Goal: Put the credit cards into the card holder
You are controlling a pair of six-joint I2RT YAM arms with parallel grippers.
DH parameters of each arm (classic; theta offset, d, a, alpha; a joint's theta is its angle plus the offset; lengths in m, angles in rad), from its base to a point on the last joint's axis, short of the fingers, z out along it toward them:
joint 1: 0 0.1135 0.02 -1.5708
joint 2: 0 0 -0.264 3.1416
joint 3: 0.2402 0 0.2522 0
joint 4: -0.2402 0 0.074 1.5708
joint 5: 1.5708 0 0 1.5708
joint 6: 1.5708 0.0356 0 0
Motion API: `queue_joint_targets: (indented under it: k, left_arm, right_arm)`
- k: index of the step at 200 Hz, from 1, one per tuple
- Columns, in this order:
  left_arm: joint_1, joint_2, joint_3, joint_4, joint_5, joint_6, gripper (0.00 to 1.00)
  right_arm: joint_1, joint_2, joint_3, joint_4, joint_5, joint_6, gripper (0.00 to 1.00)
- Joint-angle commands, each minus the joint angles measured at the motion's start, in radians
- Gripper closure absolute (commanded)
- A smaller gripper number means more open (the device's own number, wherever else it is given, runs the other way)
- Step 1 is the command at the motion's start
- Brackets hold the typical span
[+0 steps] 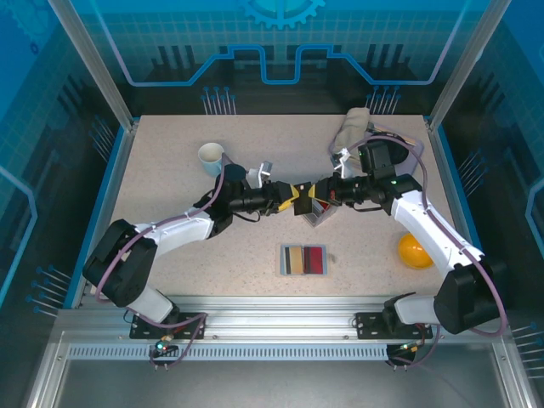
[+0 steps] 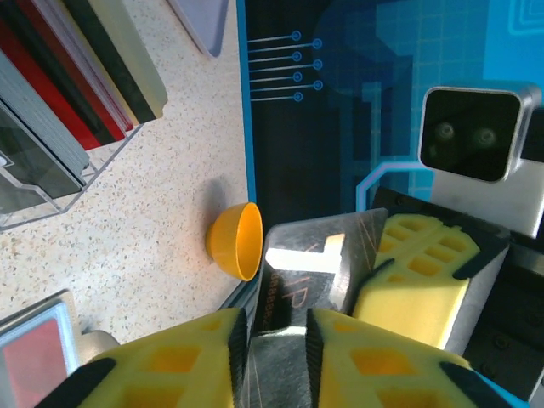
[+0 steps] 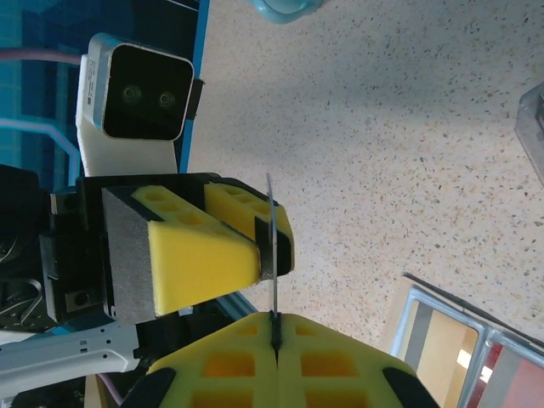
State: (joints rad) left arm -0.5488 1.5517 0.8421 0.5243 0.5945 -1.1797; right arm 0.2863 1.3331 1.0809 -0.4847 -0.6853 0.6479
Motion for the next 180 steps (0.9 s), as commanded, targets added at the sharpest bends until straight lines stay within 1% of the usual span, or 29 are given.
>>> queue_joint_targets:
  k: [1, 10, 27, 37, 73, 90, 109, 116, 125, 135, 143, 146, 156, 160, 165, 168, 180]
  left_arm:
    - [0.005, 0.005, 0.031, 0.047, 0.036, -0.006, 0.81]
    - [0.006, 0.005, 0.029, 0.05, 0.035, -0.006, 0.84]
    - [0.006, 0.005, 0.024, 0.068, 0.033, -0.012, 0.96]
    - [0.006, 0.007, 0.021, 0.079, 0.029, -0.019, 1.0]
    - [0.006, 0.015, 0.006, 0.153, 0.026, -0.061, 1.0]
    - [0.006, 0.021, -0.004, 0.197, 0.025, -0.085, 1.0]
    - [0.006, 0.027, -0.007, 0.208, 0.028, -0.097, 1.0]
    - [0.006, 0.027, -0.01, 0.207, 0.027, -0.097, 1.0]
    - [0.007, 0.023, -0.013, 0.197, 0.024, -0.094, 1.0]
    - [0.007, 0.018, -0.017, 0.164, 0.016, -0.083, 1.0]
    - [0.007, 0.008, -0.017, 0.115, 0.006, -0.067, 0.89]
    - [0.007, 0.002, -0.016, 0.092, 0.001, -0.059, 0.82]
    - [0.007, -0.016, -0.019, -0.003, -0.02, -0.026, 0.76]
    - [0.007, -0.024, -0.021, -0.045, -0.03, -0.008, 0.72]
    - [0.007, -0.037, -0.019, -0.122, -0.047, 0.016, 0.61]
    - [0.007, -0.046, -0.017, -0.171, -0.061, 0.033, 0.57]
    - [0.007, -0.075, -0.021, -0.339, -0.113, 0.1, 0.53]
  right_arm:
    - [-0.02, -0.018, -0.021, 0.051, -0.076, 0.036, 0.99]
    - [-0.022, -0.019, -0.026, 0.061, -0.085, 0.044, 0.98]
    - [-0.025, -0.019, -0.033, 0.075, -0.103, 0.05, 0.95]
    - [-0.023, -0.019, -0.036, 0.081, -0.115, 0.054, 0.92]
    - [-0.026, -0.017, -0.061, 0.122, -0.148, 0.078, 0.81]
    - [-0.026, -0.011, -0.073, 0.142, -0.162, 0.091, 0.78]
    - [-0.027, -0.006, -0.085, 0.175, -0.173, 0.11, 0.8]
    - [-0.027, -0.008, -0.086, 0.178, -0.17, 0.113, 0.84]
    - [-0.028, -0.015, -0.086, 0.174, -0.163, 0.109, 0.86]
    - [-0.032, -0.02, -0.087, 0.157, -0.156, 0.099, 0.91]
    - [-0.032, -0.028, -0.08, 0.124, -0.135, 0.081, 0.94]
    - [-0.032, -0.031, -0.077, 0.106, -0.121, 0.07, 0.94]
    - [-0.031, -0.042, -0.068, 0.026, -0.063, 0.028, 0.95]
    - [-0.032, -0.045, -0.066, -0.002, -0.034, 0.006, 0.95]
    - [-0.03, -0.054, -0.063, -0.051, 0.008, -0.016, 0.96]
    - [-0.027, -0.061, -0.065, -0.078, 0.029, -0.03, 0.96]
    - [-0.008, -0.087, -0.083, -0.161, 0.152, -0.069, 0.95]
